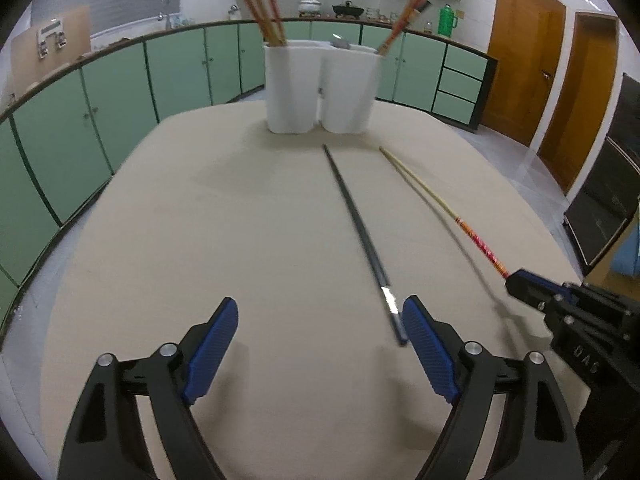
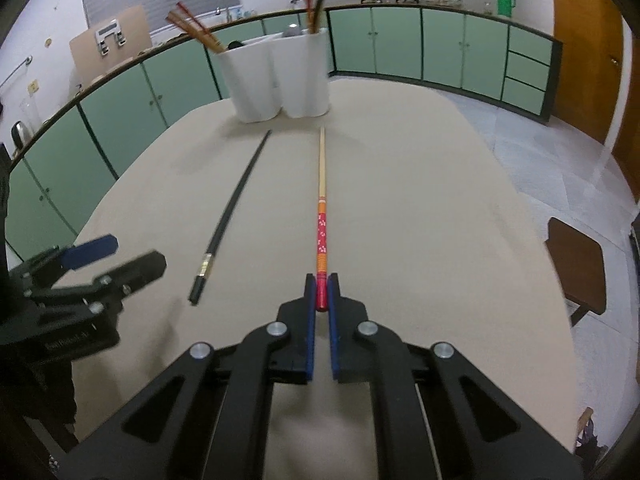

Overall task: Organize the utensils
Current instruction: 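Grasp the last red-patterned chopstick with the right tool while the left tool grasps the black chopstick, then lift both chopsticks, carry them to the white holder and insert them upright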

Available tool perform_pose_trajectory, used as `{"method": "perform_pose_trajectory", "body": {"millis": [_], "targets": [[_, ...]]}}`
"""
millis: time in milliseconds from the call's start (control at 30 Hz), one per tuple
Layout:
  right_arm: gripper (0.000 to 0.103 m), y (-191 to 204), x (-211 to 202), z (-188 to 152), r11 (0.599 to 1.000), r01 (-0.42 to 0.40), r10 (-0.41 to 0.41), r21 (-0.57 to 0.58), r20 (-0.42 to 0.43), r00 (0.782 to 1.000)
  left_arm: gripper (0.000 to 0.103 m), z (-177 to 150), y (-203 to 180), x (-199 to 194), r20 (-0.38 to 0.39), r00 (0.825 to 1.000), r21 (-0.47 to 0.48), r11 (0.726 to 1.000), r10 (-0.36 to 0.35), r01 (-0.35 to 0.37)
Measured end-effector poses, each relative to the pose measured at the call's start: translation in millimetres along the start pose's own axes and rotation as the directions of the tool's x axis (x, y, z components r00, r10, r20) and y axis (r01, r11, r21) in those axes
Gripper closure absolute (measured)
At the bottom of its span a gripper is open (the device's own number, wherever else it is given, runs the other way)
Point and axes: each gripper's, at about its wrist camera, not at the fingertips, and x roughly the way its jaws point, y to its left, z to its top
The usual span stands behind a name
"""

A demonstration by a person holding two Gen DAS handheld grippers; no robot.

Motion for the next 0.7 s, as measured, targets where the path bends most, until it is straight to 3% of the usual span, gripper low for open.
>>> {"method": "perform_pose_trajectory", "body": {"millis": [167, 333, 500, 633, 700], "targets": [[0.098, -13.4, -3.0, -1.4, 1.0, 0.019, -0.019, 0.024, 0.004, 1.0, 0.033, -4.9, -16.8, 14.1, -0.041, 0.999, -0.001, 1.0, -0.007, 0.007], [0.098, -17.7, -4.4, -3.2, 1.0, 0.023, -0.024, 0.019, 0.012, 1.0, 0.042, -8.3, -26.3, 23.8, -0.055, 0.998, 0.011, 1.0, 0.028, -0.028], [0.098, -19.2, -2.6, -4.0, 0.999, 0.012, -0.012, 0.032, 0.011, 1.0, 0.061, -8.5, -34.2, 22.8, -0.045, 0.998, 0.02, 0.999, 0.049, -0.048], [0.098, -19.9, -3.0, -4.3, 0.999, 0.008, -0.008, 0.039, 0.011, 1.0, 0.092, -7.8, -39.7, 22.6, -0.039, 0.998, 0.044, 0.998, 0.056, -0.054], [0.098, -20.9, -3.7, -4.0, 0.999, 0.01, -0.011, 0.04, 0.012, 1.0, 0.095, -8.6, -41.8, 22.1, -0.036, 0.997, 0.045, 0.997, 0.063, -0.061]]}}
